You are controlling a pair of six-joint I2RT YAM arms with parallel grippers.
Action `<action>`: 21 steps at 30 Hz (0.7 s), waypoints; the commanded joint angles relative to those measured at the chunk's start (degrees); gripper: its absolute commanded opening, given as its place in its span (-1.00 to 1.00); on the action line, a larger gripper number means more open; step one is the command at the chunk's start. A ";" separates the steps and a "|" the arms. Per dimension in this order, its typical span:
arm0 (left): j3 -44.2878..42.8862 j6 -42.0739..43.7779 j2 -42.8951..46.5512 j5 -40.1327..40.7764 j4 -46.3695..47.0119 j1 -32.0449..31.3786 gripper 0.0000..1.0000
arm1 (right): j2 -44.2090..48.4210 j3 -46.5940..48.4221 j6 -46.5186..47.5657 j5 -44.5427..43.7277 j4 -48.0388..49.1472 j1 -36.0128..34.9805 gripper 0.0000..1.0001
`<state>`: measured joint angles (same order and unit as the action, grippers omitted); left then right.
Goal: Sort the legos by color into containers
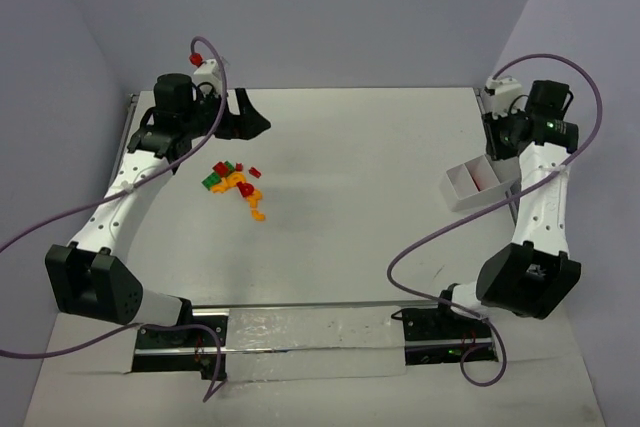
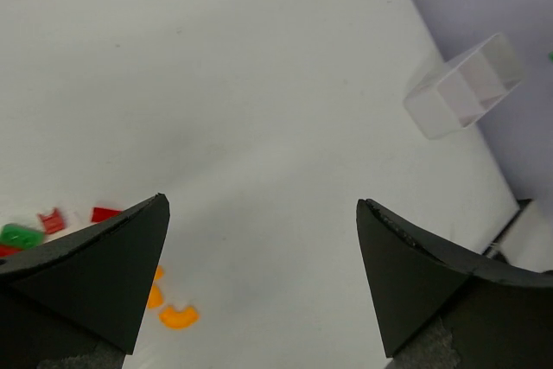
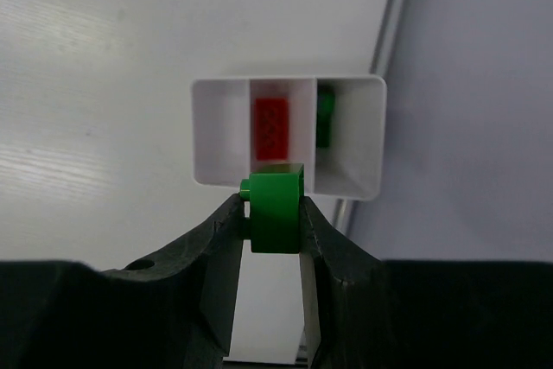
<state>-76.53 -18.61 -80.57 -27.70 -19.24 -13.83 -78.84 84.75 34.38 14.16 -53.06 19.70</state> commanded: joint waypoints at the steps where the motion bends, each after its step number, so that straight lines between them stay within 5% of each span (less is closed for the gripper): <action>1: -0.05 11.09 -0.01 2.07 -4.59 0.47 0.98 | -2.84 1.14 6.53 -0.51 -2.87 4.24 -1.00; 21: 0.22 15.10 -0.90 0.37 -6.00 0.47 0.98 | -16.14 4.48 7.89 -4.75 3.53 5.27 -0.94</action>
<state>-75.42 -5.06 -80.87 -26.74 -25.02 -13.34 -94.13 86.03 41.27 10.90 -52.83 24.43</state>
